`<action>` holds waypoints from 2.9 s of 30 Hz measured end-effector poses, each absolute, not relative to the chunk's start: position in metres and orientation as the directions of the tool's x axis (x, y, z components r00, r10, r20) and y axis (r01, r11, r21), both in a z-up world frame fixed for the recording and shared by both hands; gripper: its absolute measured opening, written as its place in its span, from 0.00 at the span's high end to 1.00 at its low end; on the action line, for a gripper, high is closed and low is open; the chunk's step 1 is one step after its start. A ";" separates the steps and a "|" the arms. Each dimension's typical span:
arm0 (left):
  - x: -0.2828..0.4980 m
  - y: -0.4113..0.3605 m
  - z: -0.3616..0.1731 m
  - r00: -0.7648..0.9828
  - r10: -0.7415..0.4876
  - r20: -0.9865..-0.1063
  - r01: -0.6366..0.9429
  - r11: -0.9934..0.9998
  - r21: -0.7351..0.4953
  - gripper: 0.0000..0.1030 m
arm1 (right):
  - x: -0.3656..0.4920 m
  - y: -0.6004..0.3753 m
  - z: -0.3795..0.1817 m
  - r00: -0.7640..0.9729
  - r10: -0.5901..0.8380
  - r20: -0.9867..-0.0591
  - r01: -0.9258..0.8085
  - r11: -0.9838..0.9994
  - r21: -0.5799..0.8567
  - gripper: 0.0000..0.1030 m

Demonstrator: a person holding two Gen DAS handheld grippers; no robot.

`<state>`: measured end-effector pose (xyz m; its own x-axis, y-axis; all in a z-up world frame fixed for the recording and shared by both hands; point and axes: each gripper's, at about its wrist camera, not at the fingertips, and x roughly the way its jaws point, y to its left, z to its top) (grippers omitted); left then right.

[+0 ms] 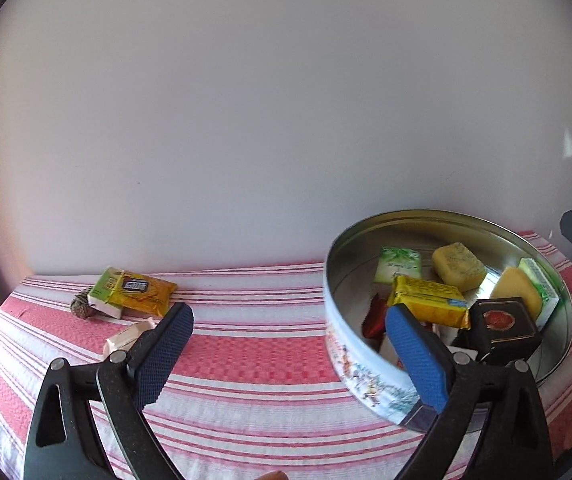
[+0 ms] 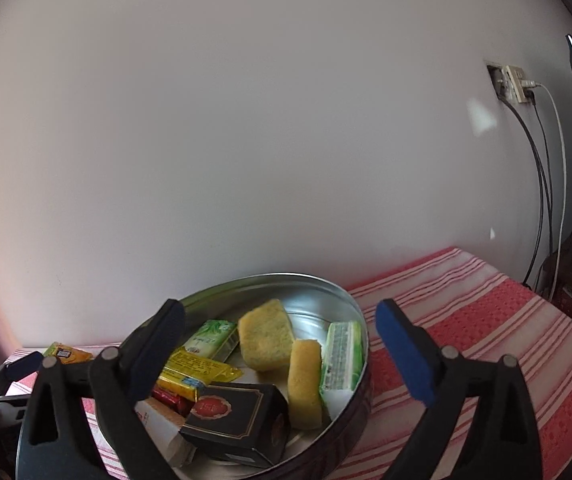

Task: Organize objects
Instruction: 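Withdraw both tools from the tin toward the twine and beige cake, then grasp the beige wrapped cake with the right tool while the left tool grasps the twine ball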

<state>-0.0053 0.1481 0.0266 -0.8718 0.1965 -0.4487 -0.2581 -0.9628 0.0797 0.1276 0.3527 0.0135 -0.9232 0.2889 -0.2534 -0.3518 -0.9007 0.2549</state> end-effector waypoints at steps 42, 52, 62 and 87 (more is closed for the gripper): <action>-0.075 -0.128 -0.001 -0.870 -0.127 -0.476 0.072 -0.989 0.131 0.03 | -0.035 0.049 -0.011 -0.866 -0.090 -0.491 0.023 -0.990 0.141 0.02; -0.085 -0.144 -0.004 -0.846 -0.112 -0.521 0.070 -0.992 0.101 0.03 | -0.117 -0.005 -0.064 -0.617 -0.117 -0.778 0.118 -0.992 0.055 0.29; -0.101 -0.130 -0.007 -0.832 -0.025 -0.554 -0.020 -0.997 0.075 0.03 | -0.068 0.034 -0.043 -0.769 -0.261 -0.583 0.169 -0.963 0.208 0.77; -0.183 -0.116 -0.032 -0.750 0.104 -0.654 -0.067 -0.994 -0.082 0.58 | -0.050 0.048 -0.038 -0.882 -0.174 -0.438 0.099 -0.977 0.189 0.77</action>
